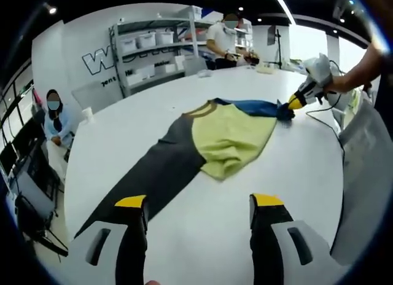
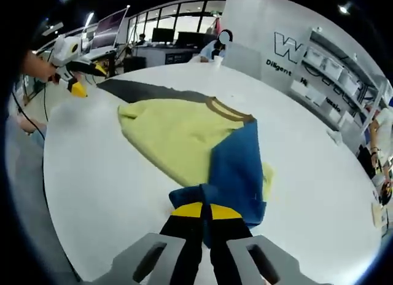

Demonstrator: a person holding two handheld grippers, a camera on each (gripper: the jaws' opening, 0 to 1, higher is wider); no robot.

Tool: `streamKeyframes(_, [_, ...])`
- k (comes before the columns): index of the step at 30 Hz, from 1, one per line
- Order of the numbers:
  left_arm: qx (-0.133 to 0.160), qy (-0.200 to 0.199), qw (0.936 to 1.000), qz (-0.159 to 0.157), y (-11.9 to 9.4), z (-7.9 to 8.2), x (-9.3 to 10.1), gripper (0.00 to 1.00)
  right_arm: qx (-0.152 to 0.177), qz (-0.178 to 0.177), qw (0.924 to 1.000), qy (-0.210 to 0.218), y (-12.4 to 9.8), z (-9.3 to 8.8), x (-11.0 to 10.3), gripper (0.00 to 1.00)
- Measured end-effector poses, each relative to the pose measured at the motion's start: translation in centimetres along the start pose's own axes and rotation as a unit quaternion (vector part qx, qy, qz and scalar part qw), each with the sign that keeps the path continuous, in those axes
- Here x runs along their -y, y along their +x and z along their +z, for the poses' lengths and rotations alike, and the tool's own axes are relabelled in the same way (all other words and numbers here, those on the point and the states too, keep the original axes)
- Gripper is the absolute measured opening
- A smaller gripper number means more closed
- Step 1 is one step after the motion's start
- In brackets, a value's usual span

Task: Fold the garment on the visible template until the final outline fits inside the template.

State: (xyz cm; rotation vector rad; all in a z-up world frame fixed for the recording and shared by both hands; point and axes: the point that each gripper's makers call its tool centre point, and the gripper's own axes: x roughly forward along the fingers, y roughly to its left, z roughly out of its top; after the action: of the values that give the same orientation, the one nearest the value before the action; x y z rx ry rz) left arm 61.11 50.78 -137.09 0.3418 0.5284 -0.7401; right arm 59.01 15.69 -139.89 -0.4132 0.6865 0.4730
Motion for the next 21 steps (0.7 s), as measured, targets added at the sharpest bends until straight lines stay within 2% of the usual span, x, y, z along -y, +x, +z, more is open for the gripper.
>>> streamKeyframes(11, [0.000, 0.004, 1.0000, -0.001, 0.0, 0.1, 0.0, 0.68, 0.026, -0.025, 0.9987, -0.037, -2.4, 2.8, 4.7, 0.00])
streamKeyframes(21, [0.001, 0.008, 1.0000, -0.001, -0.1, 0.3, 0.1, 0.68, 0.033, -0.045, 0.9963, -0.065, -3.4, 4.3, 8.1, 0.00])
